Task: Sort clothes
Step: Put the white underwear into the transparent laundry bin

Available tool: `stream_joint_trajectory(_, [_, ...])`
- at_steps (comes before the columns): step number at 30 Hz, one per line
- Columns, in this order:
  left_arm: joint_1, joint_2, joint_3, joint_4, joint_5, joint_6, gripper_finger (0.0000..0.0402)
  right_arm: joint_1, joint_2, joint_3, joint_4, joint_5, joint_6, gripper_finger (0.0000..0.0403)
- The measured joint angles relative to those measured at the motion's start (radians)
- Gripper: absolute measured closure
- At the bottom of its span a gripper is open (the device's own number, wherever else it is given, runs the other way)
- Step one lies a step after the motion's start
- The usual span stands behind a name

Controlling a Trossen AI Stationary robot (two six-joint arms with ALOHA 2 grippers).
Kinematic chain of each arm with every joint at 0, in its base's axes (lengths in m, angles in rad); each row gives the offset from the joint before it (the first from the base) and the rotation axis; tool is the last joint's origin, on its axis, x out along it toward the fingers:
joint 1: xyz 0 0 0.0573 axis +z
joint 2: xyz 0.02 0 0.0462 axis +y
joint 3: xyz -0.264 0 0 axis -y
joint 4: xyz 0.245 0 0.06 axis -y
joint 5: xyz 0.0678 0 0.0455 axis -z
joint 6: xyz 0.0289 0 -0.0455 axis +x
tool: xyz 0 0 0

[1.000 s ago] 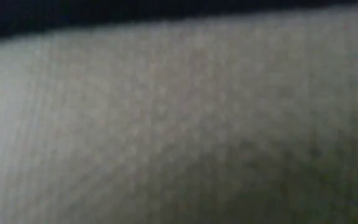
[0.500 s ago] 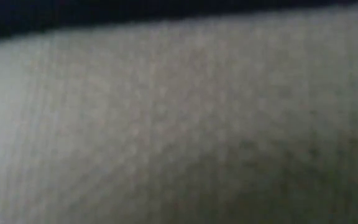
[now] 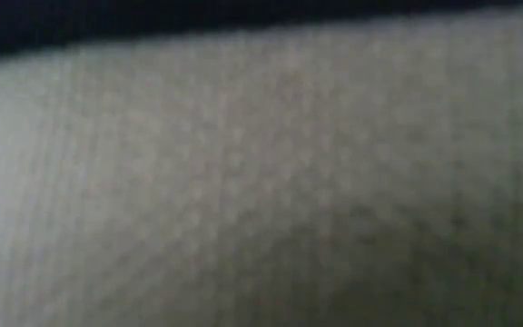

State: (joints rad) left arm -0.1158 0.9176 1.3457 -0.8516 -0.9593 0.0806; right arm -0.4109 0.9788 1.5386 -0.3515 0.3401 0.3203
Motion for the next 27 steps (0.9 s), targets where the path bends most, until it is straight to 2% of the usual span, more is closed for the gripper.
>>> stream_joint_trajectory(11, [0.0,0.0,0.0,-0.001,0.0,0.012,0.0401,0.063,0.142,0.116,0.01,-0.01,-0.106,0.0391])
stream_joint_trajectory(17, [0.0,0.0,0.0,-0.001,0.0,0.015,0.0401,0.073,0.227,0.205,0.005,-0.093,-0.162,0.0391])
stream_joint_trajectory(27, [0.0,0.0,0.0,-0.001,0.001,0.016,0.0401,0.073,0.369,0.363,-0.106,-0.194,-0.212,0.0391])
